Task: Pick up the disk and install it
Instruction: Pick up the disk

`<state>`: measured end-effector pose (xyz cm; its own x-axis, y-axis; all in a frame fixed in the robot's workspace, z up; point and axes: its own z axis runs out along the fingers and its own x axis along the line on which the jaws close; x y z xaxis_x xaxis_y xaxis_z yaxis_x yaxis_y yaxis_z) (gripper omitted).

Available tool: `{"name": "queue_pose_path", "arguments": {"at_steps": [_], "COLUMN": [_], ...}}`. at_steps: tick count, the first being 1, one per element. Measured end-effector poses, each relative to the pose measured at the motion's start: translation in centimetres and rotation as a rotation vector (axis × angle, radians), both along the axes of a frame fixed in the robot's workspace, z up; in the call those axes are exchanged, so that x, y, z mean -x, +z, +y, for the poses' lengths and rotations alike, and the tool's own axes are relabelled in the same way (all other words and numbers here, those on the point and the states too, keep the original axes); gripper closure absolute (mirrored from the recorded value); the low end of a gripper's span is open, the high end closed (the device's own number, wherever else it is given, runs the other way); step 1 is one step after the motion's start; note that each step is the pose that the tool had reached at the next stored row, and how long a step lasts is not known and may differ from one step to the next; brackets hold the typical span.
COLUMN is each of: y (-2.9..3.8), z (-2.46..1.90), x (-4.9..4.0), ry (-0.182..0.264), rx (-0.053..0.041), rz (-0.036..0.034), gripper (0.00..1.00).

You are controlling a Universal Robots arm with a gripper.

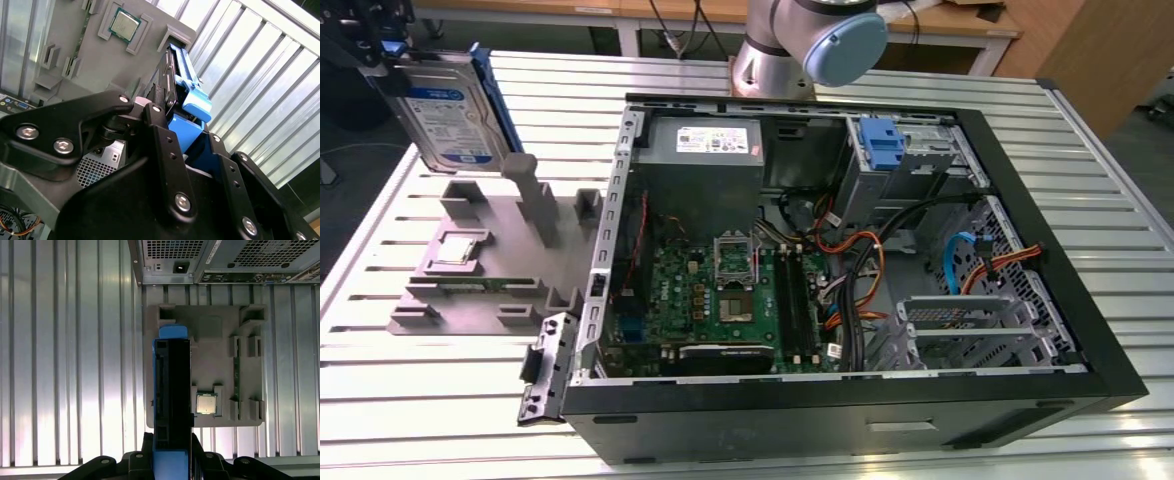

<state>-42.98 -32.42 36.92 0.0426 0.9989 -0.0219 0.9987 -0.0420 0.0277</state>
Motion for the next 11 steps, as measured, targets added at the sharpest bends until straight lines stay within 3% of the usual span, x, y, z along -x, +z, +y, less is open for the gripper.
{"name": "queue_pose_path", "arguments": {"at_steps": [11], "y": [0.51], "z": [0.01], "x": [0.0], "ry": [0.0], "rx": [0.0], "rz": [0.0001], "gripper": [0.63]}}
